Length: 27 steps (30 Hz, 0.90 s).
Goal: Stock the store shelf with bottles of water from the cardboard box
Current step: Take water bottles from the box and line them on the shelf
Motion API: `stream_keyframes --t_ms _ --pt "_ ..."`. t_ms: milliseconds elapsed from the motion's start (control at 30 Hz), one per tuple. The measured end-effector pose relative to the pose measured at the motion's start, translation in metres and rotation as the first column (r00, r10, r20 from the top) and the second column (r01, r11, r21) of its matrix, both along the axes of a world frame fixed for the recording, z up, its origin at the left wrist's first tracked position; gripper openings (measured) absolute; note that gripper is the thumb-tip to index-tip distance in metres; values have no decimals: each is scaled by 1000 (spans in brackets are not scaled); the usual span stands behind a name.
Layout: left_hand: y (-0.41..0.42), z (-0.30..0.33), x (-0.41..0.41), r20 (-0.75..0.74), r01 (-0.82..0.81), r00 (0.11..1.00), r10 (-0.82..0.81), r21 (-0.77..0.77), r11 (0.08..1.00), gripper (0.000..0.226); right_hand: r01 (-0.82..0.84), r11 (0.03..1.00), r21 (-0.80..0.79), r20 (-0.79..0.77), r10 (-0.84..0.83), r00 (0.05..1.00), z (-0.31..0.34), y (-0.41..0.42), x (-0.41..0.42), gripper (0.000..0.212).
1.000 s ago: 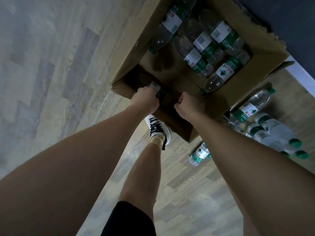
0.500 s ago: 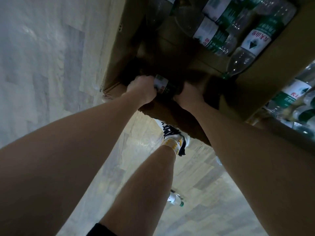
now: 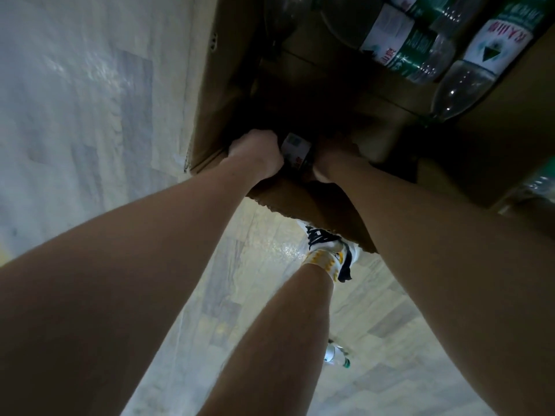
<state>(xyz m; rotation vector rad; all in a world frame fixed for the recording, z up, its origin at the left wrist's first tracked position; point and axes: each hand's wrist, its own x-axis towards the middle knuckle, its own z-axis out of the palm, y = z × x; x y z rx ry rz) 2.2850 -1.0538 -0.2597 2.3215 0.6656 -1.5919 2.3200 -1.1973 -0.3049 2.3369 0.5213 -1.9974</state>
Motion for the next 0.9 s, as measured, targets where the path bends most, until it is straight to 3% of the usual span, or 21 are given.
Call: stream_keyframes --t_ms 100,233,400,500,567,767,900 --pt "-2 14 -3 -11 5 1000 -5 -12 1000 17 51 999 -16 -81 -52 995 15 1 6 106" --pt "-5 42 3 -1 -2 1000 2 -20 1000 20 93 995 -44 -91 -97 991 53 -13 18 84" --pt "-17 88 15 15 -7 1000 8 -59 998 19 415 903 -109 -40 -421 906 106 -36 30 92" --pt "-25 121 24 35 -22 999 25 -73 997 21 622 775 -109 -75 -631 773 141 -49 43 82" --pt "-29 146 33 46 -39 998 43 -77 996 22 667 738 -107 -102 -675 731 165 -56 56 88" --pt "-23 240 69 124 -119 983 133 -112 987 18 637 768 -63 -156 -638 754 270 -60 117 118" --pt "-9 324 98 221 -278 924 314 -178 944 18 640 768 17 -174 -628 758 357 -53 150 141"
